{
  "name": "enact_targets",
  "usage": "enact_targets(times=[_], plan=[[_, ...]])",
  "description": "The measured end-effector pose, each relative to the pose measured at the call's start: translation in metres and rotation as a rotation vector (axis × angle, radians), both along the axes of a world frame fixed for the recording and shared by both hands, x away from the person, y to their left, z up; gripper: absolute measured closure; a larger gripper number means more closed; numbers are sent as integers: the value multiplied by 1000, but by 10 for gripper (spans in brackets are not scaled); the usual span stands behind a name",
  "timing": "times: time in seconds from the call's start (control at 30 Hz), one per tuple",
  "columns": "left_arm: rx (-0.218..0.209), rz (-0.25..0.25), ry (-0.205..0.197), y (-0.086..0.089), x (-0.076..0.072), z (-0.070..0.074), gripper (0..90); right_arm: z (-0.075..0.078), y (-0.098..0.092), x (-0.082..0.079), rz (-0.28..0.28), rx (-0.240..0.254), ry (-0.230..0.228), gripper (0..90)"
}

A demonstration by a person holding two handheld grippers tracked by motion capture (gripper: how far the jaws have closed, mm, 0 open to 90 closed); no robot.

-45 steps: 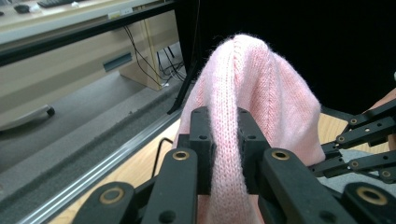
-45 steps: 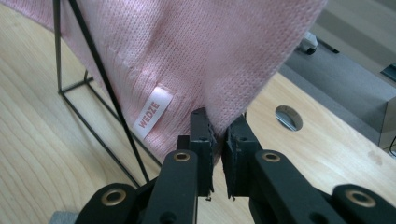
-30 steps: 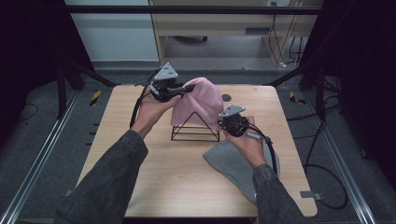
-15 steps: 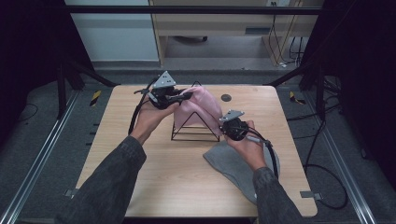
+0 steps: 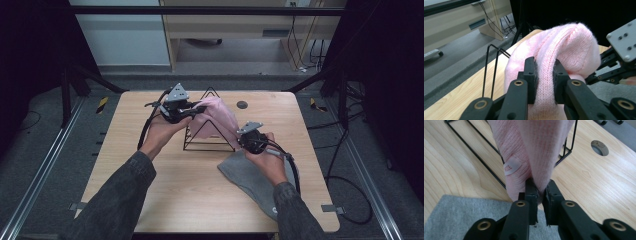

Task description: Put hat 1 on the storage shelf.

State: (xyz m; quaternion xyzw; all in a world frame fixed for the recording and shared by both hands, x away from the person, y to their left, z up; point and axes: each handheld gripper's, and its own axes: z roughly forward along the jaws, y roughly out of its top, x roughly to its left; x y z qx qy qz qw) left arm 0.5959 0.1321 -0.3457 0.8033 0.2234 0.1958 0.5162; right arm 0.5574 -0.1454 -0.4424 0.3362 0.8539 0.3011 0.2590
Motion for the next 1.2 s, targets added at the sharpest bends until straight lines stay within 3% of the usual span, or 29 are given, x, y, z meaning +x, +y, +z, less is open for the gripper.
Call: enact_targets(times=[0.17, 0.23, 0.3, 0.33, 0.43, 0.57, 0.63, 0.67, 0.7, 0.83, 1.0, 1.2], plan=[[-22, 8, -10, 4, -3, 4, 779, 17, -1, -7, -15, 28, -33, 588], [-19, 10, -16, 5, -4, 7, 779, 21, -1, -8, -12, 34, -50, 562], [-17, 12, -17, 6, -5, 9, 779, 38, -4, -12, -19, 49, -92, 486], [-15, 13, -20, 6, -5, 10, 779, 38, -4, -12, -19, 49, -92, 486], [-14, 8, -18, 4, -7, 14, 780, 59, -6, -16, -8, 101, -139, 451], [-3, -9, -23, -3, -9, 18, 780, 85, 7, -17, 35, 133, -182, 417], [6, -22, -25, -7, -11, 18, 780, 94, 15, -15, 53, 149, -190, 440], [40, -30, -34, -9, -12, 17, 780, 100, 24, -11, 78, 139, -185, 521], [40, -30, -34, -9, -12, 17, 780, 100, 24, -11, 78, 139, -185, 521], [33, -26, -27, -6, -12, 14, 775, 116, 35, -1, 80, 119, -172, 823], [22, -11, -22, 2, -11, 9, 729, 131, 43, 3, 69, 115, -170, 836], [-4, 11, -32, 13, -20, -1, 435, 134, 49, 9, 58, 102, -156, 837]])
